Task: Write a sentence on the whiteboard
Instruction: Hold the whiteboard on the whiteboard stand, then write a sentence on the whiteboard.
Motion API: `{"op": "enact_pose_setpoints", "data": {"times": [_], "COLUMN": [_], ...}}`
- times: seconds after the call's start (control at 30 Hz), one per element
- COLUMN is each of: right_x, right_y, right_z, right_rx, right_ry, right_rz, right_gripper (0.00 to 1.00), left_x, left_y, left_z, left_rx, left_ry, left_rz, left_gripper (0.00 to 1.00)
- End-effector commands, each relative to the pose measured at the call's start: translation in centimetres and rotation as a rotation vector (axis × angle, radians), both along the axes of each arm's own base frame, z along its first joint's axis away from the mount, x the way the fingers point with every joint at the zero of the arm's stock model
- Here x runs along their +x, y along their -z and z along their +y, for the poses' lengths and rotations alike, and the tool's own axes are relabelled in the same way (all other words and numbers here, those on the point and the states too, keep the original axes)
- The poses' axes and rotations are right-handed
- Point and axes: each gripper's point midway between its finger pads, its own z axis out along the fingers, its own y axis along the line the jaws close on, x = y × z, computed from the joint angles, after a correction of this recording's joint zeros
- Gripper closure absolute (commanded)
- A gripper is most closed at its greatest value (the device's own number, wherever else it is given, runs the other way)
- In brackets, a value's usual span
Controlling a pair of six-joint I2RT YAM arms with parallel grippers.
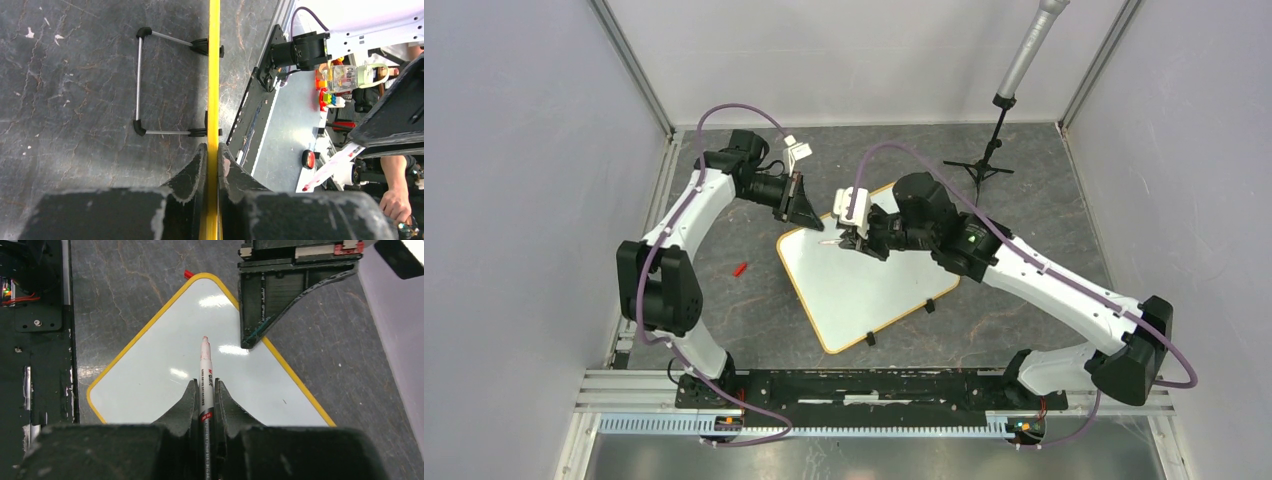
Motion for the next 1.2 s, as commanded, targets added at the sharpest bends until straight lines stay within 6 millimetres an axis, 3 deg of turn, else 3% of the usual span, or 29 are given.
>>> {"op": "enact_pose_setpoints", "data": {"times": [0.0, 0.2, 0.63, 1.17], "right_x": [-0.8, -2.0, -2.9, -3.1], "right_y": [0.4, 1.9, 4.2, 2.6], "right_z": [0.7, 0.9, 1.1, 2.5], "right_rx": [0.019, 0.005, -0.026, -0.043], "right_ry": [-0.038, -0.073, -0.094, -0.075], "right_rz": [-0.016, 0.005, -0.022, -0.082], "right_gripper": [1.00, 1.00, 1.00, 1.00], "left_x": [-0.8, -1.7, -2.3, -2.1], "left_y": [-0.8, 0.2, 1.8, 1.9], "left_z": [-1.2, -2.5, -3.0, -3.2], "left_rx": [-0.030, -0.006, 0.036, 0.052], "left_ry": [0.075, 0.136, 0.168, 0.168], "left_rz": [-0.019, -0.013, 0.003, 0.001], "left_gripper": [0.95, 0.97, 0.97, 0.97]}}
